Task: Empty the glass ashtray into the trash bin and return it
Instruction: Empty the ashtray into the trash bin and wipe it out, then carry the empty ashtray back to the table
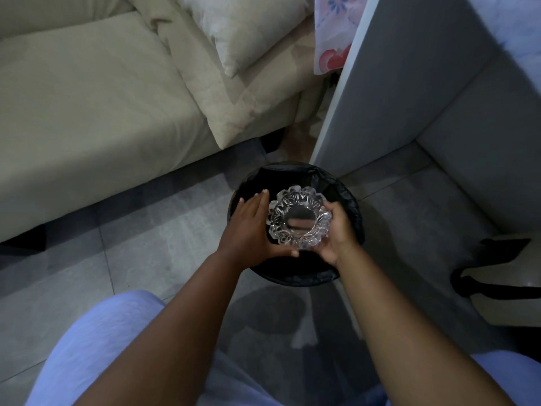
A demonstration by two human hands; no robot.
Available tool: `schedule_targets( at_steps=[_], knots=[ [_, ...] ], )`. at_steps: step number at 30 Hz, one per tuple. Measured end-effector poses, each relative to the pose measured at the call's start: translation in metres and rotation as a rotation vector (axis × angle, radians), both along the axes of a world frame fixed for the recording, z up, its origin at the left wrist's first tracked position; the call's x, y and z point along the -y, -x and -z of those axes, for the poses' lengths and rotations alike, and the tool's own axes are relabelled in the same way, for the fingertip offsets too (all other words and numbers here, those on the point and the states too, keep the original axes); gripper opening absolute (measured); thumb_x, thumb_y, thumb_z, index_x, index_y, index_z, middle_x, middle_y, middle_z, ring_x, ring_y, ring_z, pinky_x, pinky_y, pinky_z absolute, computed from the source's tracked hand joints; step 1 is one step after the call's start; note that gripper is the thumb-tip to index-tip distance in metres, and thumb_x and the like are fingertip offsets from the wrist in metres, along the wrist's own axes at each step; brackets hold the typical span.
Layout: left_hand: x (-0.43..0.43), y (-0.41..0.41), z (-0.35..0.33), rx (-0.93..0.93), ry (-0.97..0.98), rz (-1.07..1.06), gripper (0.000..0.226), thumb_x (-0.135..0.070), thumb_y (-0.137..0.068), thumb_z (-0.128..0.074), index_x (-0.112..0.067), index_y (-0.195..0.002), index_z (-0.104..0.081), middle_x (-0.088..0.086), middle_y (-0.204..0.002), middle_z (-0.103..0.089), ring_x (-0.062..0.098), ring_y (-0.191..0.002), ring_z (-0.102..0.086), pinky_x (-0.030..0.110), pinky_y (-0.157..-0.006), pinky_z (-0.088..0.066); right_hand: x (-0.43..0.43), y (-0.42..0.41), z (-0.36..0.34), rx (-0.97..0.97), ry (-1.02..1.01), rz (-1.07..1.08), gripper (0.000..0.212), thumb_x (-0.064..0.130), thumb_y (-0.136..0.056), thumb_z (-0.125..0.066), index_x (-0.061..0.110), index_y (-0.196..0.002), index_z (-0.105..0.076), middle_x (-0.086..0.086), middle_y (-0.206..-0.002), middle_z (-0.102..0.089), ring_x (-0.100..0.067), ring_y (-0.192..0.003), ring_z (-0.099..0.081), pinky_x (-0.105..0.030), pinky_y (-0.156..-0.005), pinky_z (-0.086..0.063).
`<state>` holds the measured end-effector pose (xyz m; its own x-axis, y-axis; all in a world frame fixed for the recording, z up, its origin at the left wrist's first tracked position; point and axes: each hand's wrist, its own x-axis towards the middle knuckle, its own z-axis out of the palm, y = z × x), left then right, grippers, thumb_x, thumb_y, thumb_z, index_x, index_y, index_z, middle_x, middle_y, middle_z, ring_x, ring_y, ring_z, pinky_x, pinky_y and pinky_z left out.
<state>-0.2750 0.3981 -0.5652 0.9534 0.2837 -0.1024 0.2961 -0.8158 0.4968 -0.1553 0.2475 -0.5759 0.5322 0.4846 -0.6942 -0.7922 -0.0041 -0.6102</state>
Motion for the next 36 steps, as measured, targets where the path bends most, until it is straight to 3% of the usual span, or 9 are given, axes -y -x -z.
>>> schedule_targets(
  at_steps=[3,7,11,14,19,25,28,32,36],
  knots=[
    [0.005,-0.003,0.0,-0.035,0.034,0.037,0.143,-0.082,-0.045,-0.066,-0.01,-0.15,-0.001,0.01,-0.159,-0.023,0.023,-0.146,-0.02,0.044,-0.123,-0.011,-0.001,0.006,-0.004,-0.004,-0.061,-0.011,0.058,0.048,-0.092,-0.029,0.007,-0.111,-0.066,-0.029,-0.089,-0.072,-0.042,-0.086,-0.068,-0.051,-0.085,-0.052],
    [0.006,-0.007,-0.007,-0.011,0.114,0.008,0.141,-0.071,-0.045,-0.078,-0.014,-0.151,-0.005,0.009,-0.153,-0.031,0.025,-0.139,-0.033,0.04,-0.114,-0.033,-0.002,0.011,-0.009,0.041,-0.027,0.036,0.048,0.043,-0.096,-0.033,0.01,-0.1,-0.068,-0.021,-0.087,-0.076,-0.038,-0.079,-0.071,-0.047,-0.077,-0.055],
    [0.008,-0.005,-0.005,0.006,0.071,0.002,0.139,-0.073,-0.045,-0.077,-0.013,-0.151,-0.011,0.01,-0.149,-0.036,0.026,-0.134,-0.039,0.037,-0.108,-0.038,-0.003,0.015,-0.001,0.32,0.131,0.012,0.032,0.031,-0.097,-0.048,0.024,-0.128,-0.051,-0.015,-0.131,-0.061,-0.042,-0.109,-0.064,-0.06,-0.088,-0.053],
    [0.007,-0.007,-0.008,0.005,0.076,-0.017,0.138,-0.071,-0.045,-0.078,-0.013,-0.151,-0.011,0.01,-0.149,-0.036,0.027,-0.134,-0.039,0.037,-0.106,-0.039,0.005,0.016,-0.005,0.625,0.234,-0.202,0.078,0.037,-0.08,-0.069,0.032,-0.147,-0.029,-0.002,-0.15,-0.042,-0.023,-0.133,-0.048,-0.048,-0.111,-0.041],
    [0.004,-0.008,-0.01,-0.023,0.166,-0.013,0.138,-0.062,-0.047,-0.083,-0.012,-0.151,-0.007,0.01,-0.151,-0.029,0.026,-0.137,-0.036,0.03,-0.106,-0.034,0.021,0.006,-0.013,0.875,0.378,-0.656,0.137,0.036,-0.054,-0.092,0.025,-0.154,0.002,-0.002,-0.161,-0.015,-0.016,-0.147,-0.024,-0.039,-0.12,-0.026],
    [0.001,-0.009,-0.009,-0.076,0.218,0.024,0.142,-0.052,-0.048,-0.088,-0.011,-0.151,0.001,0.01,-0.156,-0.017,0.025,-0.144,-0.023,0.03,-0.112,-0.026,0.023,0.001,-0.024,0.971,0.47,-0.788,0.146,0.026,-0.052,-0.094,0.021,-0.153,0.01,-0.001,-0.164,0.0,-0.015,-0.15,-0.005,-0.029,-0.121,-0.013],
    [0.004,-0.01,-0.008,-0.085,0.18,0.021,0.138,-0.048,-0.052,-0.088,-0.012,-0.151,0.002,0.011,-0.157,-0.017,0.027,-0.143,-0.023,0.034,-0.113,-0.029,0.023,0.0,-0.021,1.02,0.501,-0.809,0.145,0.023,-0.053,-0.094,0.02,-0.152,0.012,-0.003,-0.163,0.002,-0.016,-0.15,-0.005,-0.021,-0.115,-0.012],
    [0.005,-0.014,-0.012,-0.042,0.146,0.0,0.132,-0.045,-0.057,-0.086,-0.009,-0.151,0.0,0.012,-0.158,-0.016,0.026,-0.144,-0.022,0.028,-0.11,-0.025,0.02,-0.003,-0.022,1.069,0.521,-0.818,0.147,0.027,-0.053,-0.093,0.024,-0.152,0.015,-0.001,-0.163,0.009,-0.018,-0.151,-0.003,-0.029,-0.119,-0.017],
    [0.01,-0.01,-0.034,0.013,0.109,-0.025,0.128,-0.043,-0.058,-0.086,-0.007,-0.151,-0.006,0.015,-0.156,-0.021,0.028,-0.142,-0.027,0.029,-0.109,-0.028,0.02,0.0,-0.039,1.13,0.536,-0.78,0.136,0.024,-0.059,-0.089,0.022,-0.153,0.01,-0.005,-0.162,-0.001,-0.021,-0.149,-0.014,-0.026,-0.116,-0.02]
  ],
)
